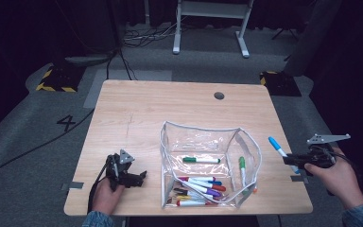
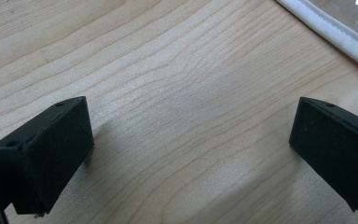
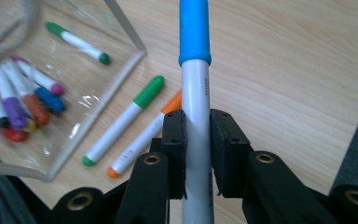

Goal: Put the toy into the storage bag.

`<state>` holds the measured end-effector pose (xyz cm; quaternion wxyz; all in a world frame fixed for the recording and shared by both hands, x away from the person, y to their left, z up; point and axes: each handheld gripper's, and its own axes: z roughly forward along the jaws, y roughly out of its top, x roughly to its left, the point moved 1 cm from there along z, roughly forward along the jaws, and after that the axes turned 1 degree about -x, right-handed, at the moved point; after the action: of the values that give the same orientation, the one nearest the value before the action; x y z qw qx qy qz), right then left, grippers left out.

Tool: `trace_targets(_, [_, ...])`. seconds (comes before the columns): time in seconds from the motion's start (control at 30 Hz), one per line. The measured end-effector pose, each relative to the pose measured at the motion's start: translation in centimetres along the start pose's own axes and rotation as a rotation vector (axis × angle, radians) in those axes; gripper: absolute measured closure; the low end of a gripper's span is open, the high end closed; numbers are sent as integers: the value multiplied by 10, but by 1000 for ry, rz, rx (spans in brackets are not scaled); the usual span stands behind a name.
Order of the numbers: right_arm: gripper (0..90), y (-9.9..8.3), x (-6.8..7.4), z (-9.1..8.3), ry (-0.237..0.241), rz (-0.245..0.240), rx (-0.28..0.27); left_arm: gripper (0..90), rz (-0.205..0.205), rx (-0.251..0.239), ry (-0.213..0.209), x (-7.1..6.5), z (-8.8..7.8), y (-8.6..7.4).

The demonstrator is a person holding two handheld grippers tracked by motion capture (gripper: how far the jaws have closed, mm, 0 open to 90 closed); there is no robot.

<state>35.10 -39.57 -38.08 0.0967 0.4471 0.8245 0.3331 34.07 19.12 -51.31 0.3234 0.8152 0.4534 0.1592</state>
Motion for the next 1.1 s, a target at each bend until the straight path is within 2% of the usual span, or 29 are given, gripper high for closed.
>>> trace_targets(0.33, [772, 25, 30, -28, 75, -54, -51, 0, 0, 1, -1, 0, 0, 0])
trace_targets(0.67, [772, 55, 72, -46, 127, -158, -61, 0, 1, 1, 0, 0, 0, 0])
trace_targets(0.93, [771, 76, 103, -49, 171, -249, -37, 0, 2, 1, 1, 0, 0, 0])
trace_targets(1.1, [772, 84, 124, -43, 219, -291, -32, 0, 1, 1, 0, 0, 0, 0])
